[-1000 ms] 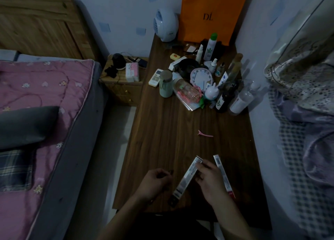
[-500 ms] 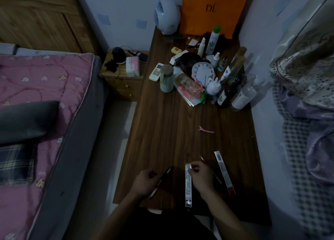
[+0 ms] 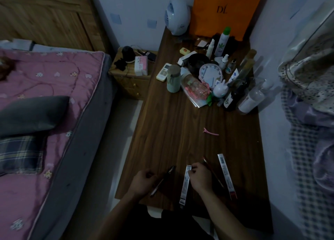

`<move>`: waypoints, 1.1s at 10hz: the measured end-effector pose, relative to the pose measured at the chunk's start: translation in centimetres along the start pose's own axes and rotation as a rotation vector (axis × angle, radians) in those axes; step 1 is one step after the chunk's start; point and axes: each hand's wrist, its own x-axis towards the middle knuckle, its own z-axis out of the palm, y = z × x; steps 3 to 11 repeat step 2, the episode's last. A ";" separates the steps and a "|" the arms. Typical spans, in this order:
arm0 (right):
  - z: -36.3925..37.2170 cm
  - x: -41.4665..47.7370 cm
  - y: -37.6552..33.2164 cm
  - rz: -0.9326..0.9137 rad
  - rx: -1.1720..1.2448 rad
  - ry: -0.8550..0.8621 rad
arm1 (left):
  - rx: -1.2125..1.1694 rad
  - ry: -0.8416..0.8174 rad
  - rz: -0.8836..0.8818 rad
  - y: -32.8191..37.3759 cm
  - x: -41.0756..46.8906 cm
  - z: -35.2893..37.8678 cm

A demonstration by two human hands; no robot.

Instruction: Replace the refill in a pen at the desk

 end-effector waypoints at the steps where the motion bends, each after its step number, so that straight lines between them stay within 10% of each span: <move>1: -0.4 -0.2 0.2 -0.007 -0.015 -0.022 | 0.004 -0.003 0.013 -0.9 0.3 -0.4; 11: -0.5 -0.5 0.7 0.016 0.057 -0.027 | -0.024 0.019 -0.002 -1.9 0.8 -0.9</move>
